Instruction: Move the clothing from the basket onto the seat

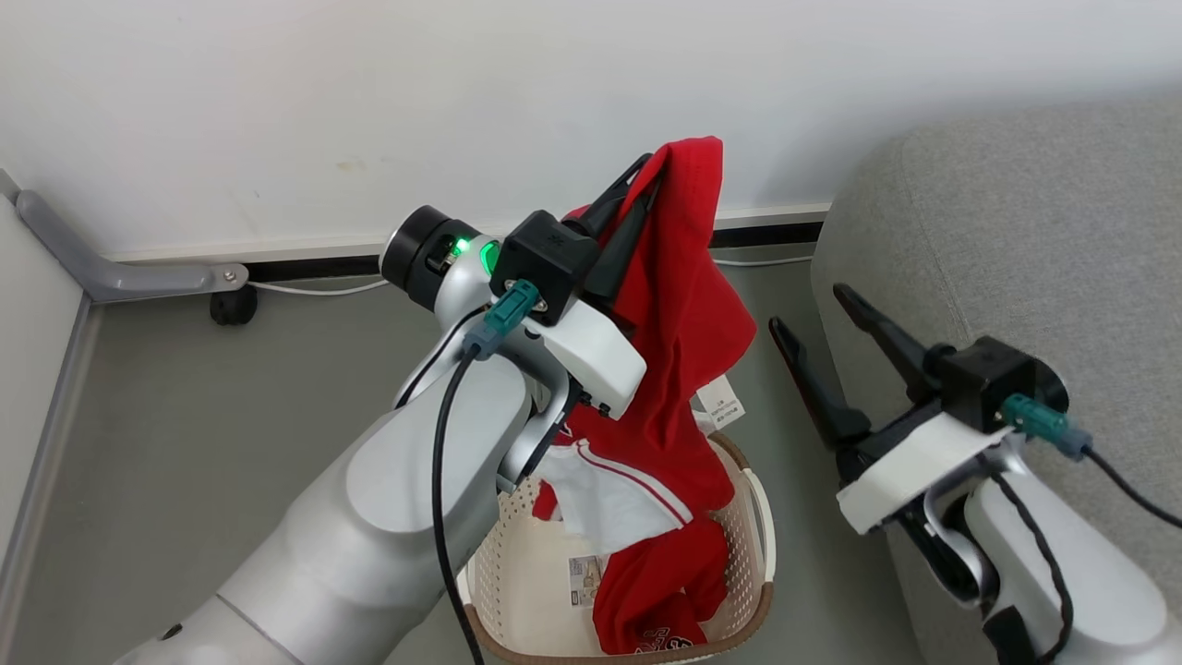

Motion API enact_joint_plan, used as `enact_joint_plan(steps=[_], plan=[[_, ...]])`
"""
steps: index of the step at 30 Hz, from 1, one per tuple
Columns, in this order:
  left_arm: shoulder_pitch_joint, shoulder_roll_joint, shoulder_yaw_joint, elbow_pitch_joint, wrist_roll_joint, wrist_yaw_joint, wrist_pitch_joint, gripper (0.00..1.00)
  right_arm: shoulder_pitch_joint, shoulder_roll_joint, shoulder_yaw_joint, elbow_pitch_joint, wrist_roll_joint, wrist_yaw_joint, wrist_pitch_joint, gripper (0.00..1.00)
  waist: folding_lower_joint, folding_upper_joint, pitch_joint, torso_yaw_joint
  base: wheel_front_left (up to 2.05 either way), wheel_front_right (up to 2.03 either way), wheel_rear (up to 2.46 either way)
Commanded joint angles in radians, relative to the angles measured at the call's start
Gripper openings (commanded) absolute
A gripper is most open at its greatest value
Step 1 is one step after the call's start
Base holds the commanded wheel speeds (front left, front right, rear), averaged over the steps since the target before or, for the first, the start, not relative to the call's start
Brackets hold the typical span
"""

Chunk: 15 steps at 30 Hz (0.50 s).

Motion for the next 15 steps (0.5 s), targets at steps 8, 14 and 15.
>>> enact_joint_plan(steps=[8, 14, 15], plan=[[-0.044, -0.003, 0.020, -0.008, 0.010, -0.019, -0.010, 0.00, -0.114, -0.072, 0.075, -0.097, 0.058, 0.004, -0.011, 1.00, 0.0000, 0.0000, 0.004, 0.015, 0.00, 0.00, 0.00], [-0.046, -0.011, 0.016, -0.008, 0.017, -0.023, -0.010, 0.00, -0.113, -0.056, 0.086, -0.198, 0.071, 0.004, -0.011, 1.00, 0.0000, 0.0000, 0.010, 0.021, 0.00, 0.00, 0.00], [-0.047, -0.012, 0.015, -0.008, 0.019, -0.023, -0.010, 0.00, -0.108, -0.052, 0.084, -0.220, 0.069, 0.004, -0.011, 1.00, 0.0000, 0.0000, 0.012, 0.022, 0.00, 0.00, 0.00]])
